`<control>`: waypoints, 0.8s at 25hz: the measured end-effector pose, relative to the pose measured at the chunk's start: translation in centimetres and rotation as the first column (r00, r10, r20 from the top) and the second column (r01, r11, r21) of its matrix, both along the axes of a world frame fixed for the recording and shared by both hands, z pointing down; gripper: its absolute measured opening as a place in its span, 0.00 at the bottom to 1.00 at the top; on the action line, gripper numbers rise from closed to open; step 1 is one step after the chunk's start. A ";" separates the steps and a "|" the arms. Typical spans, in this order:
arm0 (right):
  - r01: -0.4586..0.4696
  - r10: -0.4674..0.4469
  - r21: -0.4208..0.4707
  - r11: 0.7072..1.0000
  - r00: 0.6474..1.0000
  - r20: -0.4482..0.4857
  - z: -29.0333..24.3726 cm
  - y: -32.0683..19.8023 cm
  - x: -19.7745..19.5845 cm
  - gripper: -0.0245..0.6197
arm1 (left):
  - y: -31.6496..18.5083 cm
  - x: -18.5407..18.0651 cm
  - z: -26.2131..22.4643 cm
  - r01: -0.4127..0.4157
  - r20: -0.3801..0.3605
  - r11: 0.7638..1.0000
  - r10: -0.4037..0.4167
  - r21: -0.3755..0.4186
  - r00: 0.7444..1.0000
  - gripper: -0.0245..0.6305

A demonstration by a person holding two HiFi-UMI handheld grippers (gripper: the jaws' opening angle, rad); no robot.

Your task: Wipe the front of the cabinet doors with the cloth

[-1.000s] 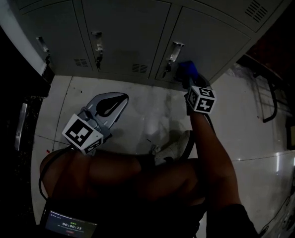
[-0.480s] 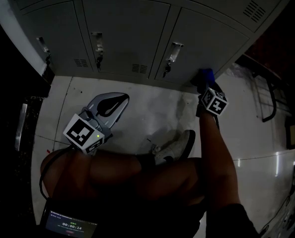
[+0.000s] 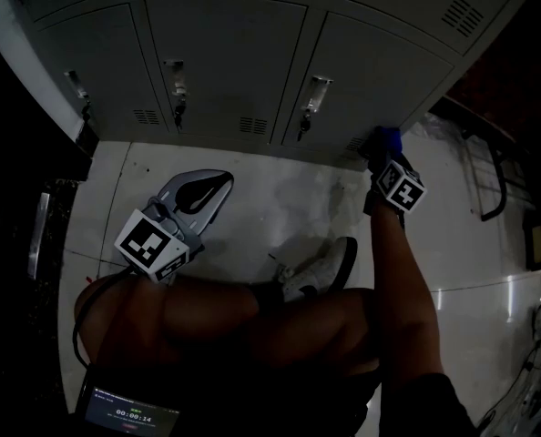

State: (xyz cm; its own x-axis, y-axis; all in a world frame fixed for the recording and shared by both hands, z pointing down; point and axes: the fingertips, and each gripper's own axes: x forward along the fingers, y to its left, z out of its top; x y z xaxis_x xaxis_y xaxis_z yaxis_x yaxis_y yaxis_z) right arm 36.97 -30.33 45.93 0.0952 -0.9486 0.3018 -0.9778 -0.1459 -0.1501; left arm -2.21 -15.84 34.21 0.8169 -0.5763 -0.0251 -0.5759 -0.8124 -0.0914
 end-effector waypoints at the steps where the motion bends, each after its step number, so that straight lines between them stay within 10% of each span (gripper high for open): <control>1: 0.007 -0.007 0.007 1.000 1.000 0.021 -0.4 0.1 -0.7 0.16 | -0.1 -0.1 0.0 0.003 -0.001 1.000 -0.003 -0.001 1.000 0.05; 20: 0.451 -0.442 0.151 0.880 0.893 -0.088 -7.6 1.0 -22.6 0.16 | 0.1 0.1 -0.5 0.002 -0.010 1.000 -0.002 0.009 1.000 0.05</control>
State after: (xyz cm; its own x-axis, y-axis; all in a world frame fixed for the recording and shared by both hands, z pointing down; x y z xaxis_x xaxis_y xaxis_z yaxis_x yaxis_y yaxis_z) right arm 14.34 -29.30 38.32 -0.3391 -0.9294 0.1456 -0.9403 0.3300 -0.0834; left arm -2.15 -15.77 33.73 0.8155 -0.5774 -0.0387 -0.5783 -0.8105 -0.0933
